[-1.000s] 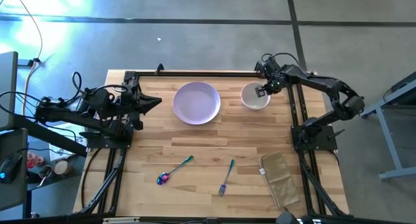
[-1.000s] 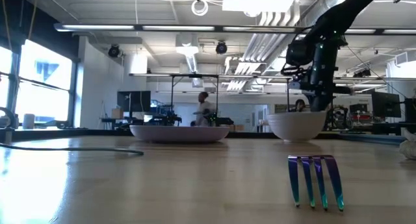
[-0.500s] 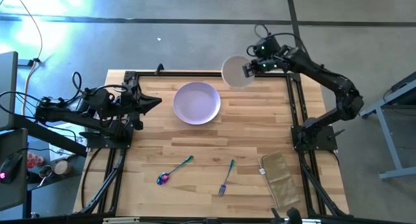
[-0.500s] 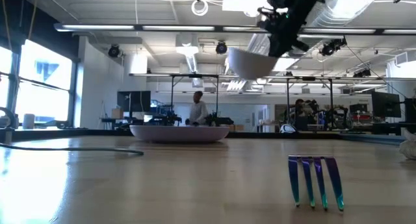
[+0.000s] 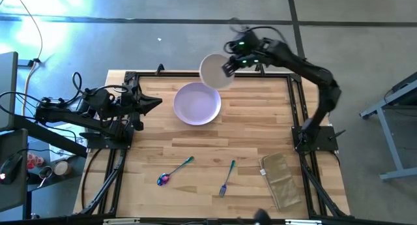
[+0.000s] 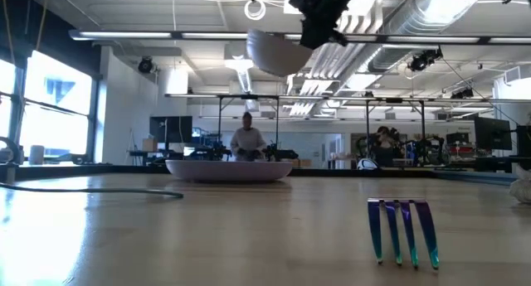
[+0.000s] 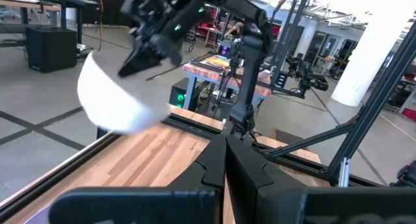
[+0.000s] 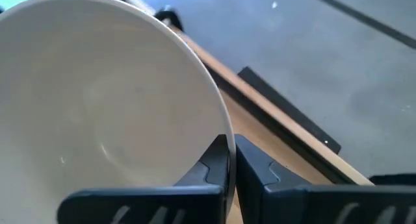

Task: Set table place
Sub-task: Put the white bowl in the center of the violet plate, then adjust the violet plate

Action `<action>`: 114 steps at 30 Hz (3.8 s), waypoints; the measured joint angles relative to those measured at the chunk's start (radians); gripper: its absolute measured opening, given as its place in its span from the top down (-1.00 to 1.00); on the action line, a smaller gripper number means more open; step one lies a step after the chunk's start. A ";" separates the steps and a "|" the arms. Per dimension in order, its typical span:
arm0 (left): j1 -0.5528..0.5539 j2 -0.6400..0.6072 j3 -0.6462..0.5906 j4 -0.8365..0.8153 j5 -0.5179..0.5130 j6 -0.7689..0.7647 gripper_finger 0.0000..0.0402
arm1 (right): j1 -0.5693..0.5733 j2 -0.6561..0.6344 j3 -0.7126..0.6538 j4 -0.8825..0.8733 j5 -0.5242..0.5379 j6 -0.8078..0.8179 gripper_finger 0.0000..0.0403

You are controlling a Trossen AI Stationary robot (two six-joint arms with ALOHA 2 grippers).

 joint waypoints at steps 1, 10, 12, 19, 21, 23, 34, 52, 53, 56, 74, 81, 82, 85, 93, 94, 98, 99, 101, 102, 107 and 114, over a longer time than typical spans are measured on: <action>0.000 0.000 0.000 0.000 0.000 0.000 1.00 | 0.008 0.034 0.029 -0.011 -0.005 -0.009 1.00; 0.000 0.000 0.000 -0.025 0.000 0.000 1.00 | 0.089 0.311 0.193 -0.059 -0.057 -0.021 1.00; 0.000 0.000 0.000 -0.027 0.000 0.000 1.00 | 0.104 0.364 0.209 -0.058 -0.070 -0.021 1.00; 0.000 0.000 0.000 -0.031 0.000 0.000 1.00 | 0.126 0.515 0.219 -0.062 -0.067 -0.021 1.00; 0.000 0.000 0.000 -0.031 0.000 0.000 1.00 | 0.126 0.547 0.219 -0.054 -0.058 -0.021 1.00; 0.000 0.000 0.000 -0.031 0.000 0.000 1.00 | 0.126 0.573 0.219 -0.041 -0.045 -0.021 1.00; 0.000 0.000 0.000 -0.054 0.006 -0.008 1.00 | 0.126 0.596 0.220 0.015 -0.069 -0.035 1.00; 0.000 0.000 0.000 -0.053 0.024 -0.008 1.00 | 0.117 0.595 0.426 -0.111 0.026 -0.096 0.52; 0.000 0.000 0.000 -0.053 0.024 -0.008 1.00 | 0.118 0.594 0.462 -0.154 0.050 -0.106 0.52; 0.000 0.000 0.000 -0.053 0.024 -0.008 1.00 | 0.118 0.530 0.402 -0.193 0.099 -0.118 0.54; 0.000 0.000 0.000 -0.052 0.029 -0.014 1.00 | 0.120 0.406 -0.174 0.171 -0.093 -0.028 1.00; 0.000 0.000 0.000 -0.052 0.028 -0.015 1.00 | 0.117 0.406 -0.226 0.199 -0.086 -0.012 1.00; 0.000 0.000 0.000 -0.052 0.028 -0.015 1.00 | 0.116 0.406 -0.228 0.199 -0.083 -0.012 1.00; 0.000 0.000 0.000 -0.052 0.028 -0.015 1.00 | 0.112 0.405 -0.237 0.201 -0.066 -0.006 1.00; 0.000 0.000 0.000 -0.052 0.028 -0.015 1.00 | 0.091 0.405 -0.242 0.160 -0.040 -0.001 1.00; 0.000 0.000 0.000 -0.052 0.028 -0.015 1.00 | 0.088 0.405 -0.241 0.148 -0.039 -0.001 1.00; 0.000 0.000 0.000 -0.052 0.028 -0.016 1.00 | 0.080 0.405 -0.241 0.089 -0.005 -0.012 1.00; 0.000 0.000 0.000 -0.052 0.028 -0.016 1.00 | 0.078 0.405 -0.241 0.075 0.001 -0.013 1.00; 0.000 0.000 0.000 -0.052 0.028 -0.015 1.00 | 0.076 0.405 -0.241 0.049 0.008 -0.020 1.00; 0.000 0.000 0.000 -0.052 0.028 -0.016 1.00 | 0.075 0.405 -0.241 0.037 0.014 -0.022 1.00; 0.000 0.000 0.000 -0.052 0.028 -0.015 1.00 | 0.075 0.405 -0.241 -0.019 0.044 -0.035 1.00; 0.000 0.000 0.000 -0.053 0.027 -0.015 1.00 | 0.073 0.400 -0.241 -0.082 0.072 -0.042 1.00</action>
